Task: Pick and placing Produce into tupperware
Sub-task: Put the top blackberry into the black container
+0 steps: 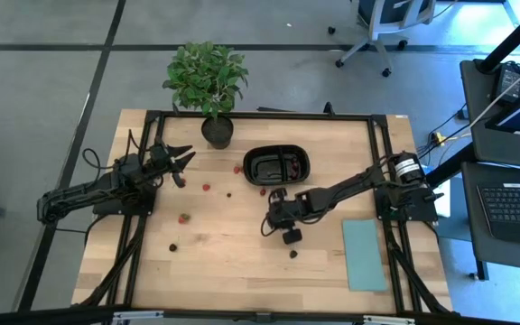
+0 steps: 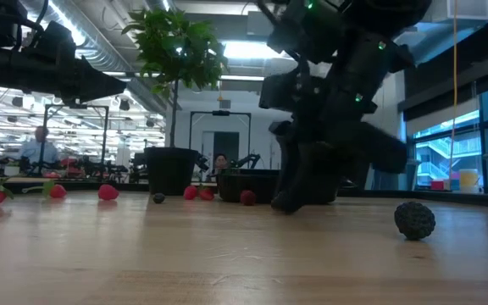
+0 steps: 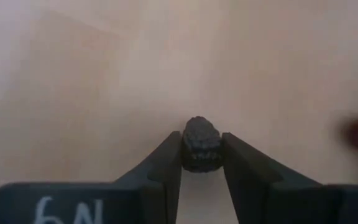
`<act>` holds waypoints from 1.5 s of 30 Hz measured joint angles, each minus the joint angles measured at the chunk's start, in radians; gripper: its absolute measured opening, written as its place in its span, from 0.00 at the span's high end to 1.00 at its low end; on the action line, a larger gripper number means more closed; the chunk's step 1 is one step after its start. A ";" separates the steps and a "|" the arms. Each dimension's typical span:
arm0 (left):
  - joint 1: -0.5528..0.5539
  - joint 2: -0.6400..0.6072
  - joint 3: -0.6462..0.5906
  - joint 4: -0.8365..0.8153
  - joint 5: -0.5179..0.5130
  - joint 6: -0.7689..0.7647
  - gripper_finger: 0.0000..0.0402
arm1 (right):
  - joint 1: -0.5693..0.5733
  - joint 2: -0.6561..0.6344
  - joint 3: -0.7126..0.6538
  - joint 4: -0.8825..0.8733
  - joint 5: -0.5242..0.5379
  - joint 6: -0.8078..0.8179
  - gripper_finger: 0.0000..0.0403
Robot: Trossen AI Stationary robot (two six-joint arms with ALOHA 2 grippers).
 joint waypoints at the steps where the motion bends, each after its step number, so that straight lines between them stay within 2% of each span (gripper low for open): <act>1: 0.000 0.000 0.000 0.000 0.000 0.000 0.73 | -0.006 -0.011 -0.001 -0.005 0.020 -0.007 0.73; 5: 0.000 0.000 0.000 0.000 0.000 0.000 0.73 | -0.032 -0.077 0.000 -0.017 0.065 -0.026 0.75; 17: 0.000 0.000 0.000 0.000 0.000 0.000 0.73 | -0.201 -0.259 0.001 -0.014 0.057 -0.025 0.74; 25: 0.000 0.000 0.000 0.000 0.000 0.000 0.73 | -0.290 -0.261 0.002 0.058 0.037 -0.026 0.73; 37: 0.000 0.000 0.000 0.000 0.000 0.002 0.73 | -0.377 -0.261 0.002 0.085 -0.134 0.056 0.74; 45: 0.000 0.000 0.000 0.000 0.000 0.002 0.73 | -0.395 -0.255 0.002 0.086 -0.139 0.096 0.75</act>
